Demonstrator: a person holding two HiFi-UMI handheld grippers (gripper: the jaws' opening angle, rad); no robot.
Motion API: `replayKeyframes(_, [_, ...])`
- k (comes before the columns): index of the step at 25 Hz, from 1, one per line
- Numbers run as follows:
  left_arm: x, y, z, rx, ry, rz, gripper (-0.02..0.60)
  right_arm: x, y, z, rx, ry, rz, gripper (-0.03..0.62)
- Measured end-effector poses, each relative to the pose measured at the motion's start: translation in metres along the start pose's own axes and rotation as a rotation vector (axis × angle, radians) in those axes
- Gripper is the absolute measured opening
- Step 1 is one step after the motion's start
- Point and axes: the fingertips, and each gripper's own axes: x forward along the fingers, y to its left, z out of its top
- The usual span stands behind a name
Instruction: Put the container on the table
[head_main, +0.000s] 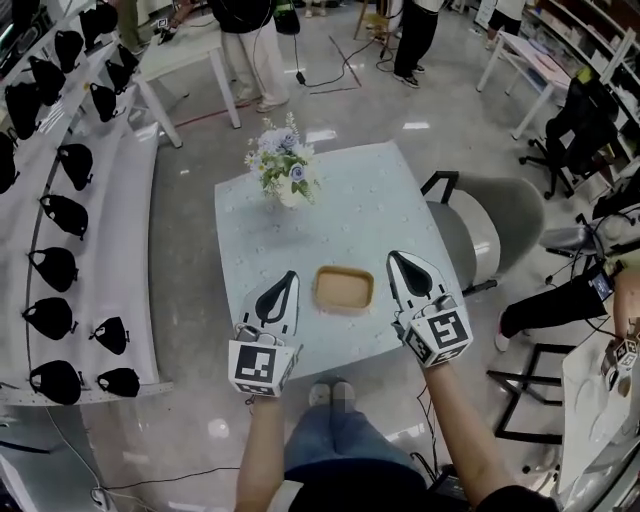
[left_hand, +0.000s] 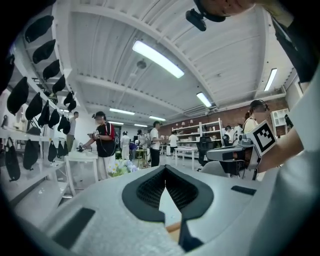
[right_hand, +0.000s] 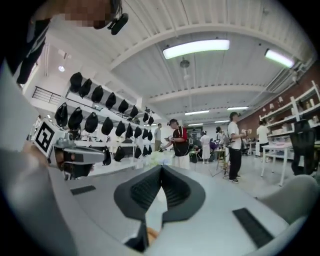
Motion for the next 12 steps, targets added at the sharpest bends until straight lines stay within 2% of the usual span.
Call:
replayKeyframes(6, [-0.002, -0.002, 0.035, 0.039, -0.052, -0.009, 0.002, -0.027, -0.022, 0.045, 0.014, -0.096, -0.102, -0.002])
replayKeyframes(12, [-0.006, 0.002, 0.063, 0.081, -0.114, -0.003, 0.002, -0.052, -0.038, 0.056, 0.031, -0.129, -0.195, -0.002])
